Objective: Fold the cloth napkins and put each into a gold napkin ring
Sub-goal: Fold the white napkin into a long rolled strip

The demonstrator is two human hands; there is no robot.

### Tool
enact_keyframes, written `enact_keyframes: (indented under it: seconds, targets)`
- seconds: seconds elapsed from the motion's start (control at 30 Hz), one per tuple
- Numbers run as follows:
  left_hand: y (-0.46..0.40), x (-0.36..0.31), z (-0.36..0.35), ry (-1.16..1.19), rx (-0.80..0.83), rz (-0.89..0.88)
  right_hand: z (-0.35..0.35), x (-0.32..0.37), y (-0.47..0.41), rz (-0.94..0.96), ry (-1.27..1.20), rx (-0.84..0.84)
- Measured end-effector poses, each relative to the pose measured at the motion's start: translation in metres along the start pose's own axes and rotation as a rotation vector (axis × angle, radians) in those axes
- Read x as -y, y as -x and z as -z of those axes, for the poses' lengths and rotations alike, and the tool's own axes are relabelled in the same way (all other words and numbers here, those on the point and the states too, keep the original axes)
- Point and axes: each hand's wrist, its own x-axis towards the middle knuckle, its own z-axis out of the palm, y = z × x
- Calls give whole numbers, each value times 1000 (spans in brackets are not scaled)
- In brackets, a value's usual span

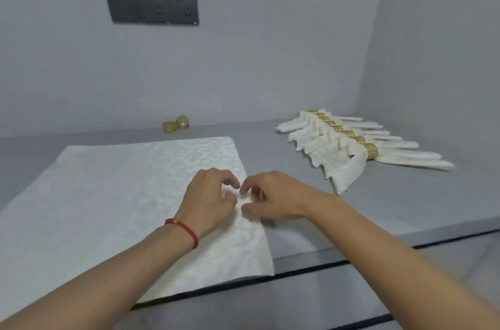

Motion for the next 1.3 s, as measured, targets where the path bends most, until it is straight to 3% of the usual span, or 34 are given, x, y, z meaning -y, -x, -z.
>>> enact_keyframes:
  seconds: [0.1, 0.2, 0.3, 0.53, 0.67, 0.8, 1.0, 1.3]
  targets:
    - [38, 23, 23, -154, 48, 84, -3, 19, -7, 65, -47, 250]
    - [75, 48, 31, -363, 195, 204, -9, 25, -10, 86, -84, 359]
    - [95, 66, 24, -409, 364, 273, -24, 27, -6, 64, -14, 252]
    - [85, 86, 32, -416, 426, 29, -50, 24, 33, 7, 132, 21]
    - [87, 88, 34, -403, 424, 2, -46, 31, 36, 6, 163, -34]
    - [96, 75, 24, -424, 346, 115, -41, 37, 29, 26, 87, -127]
    - [104, 41, 3, -503, 282, 310, -31, 38, 6, -8, -33, -11]
    - [90, 65, 18, -438, 379, 184, -30, 28, 12, 20, -146, -41]
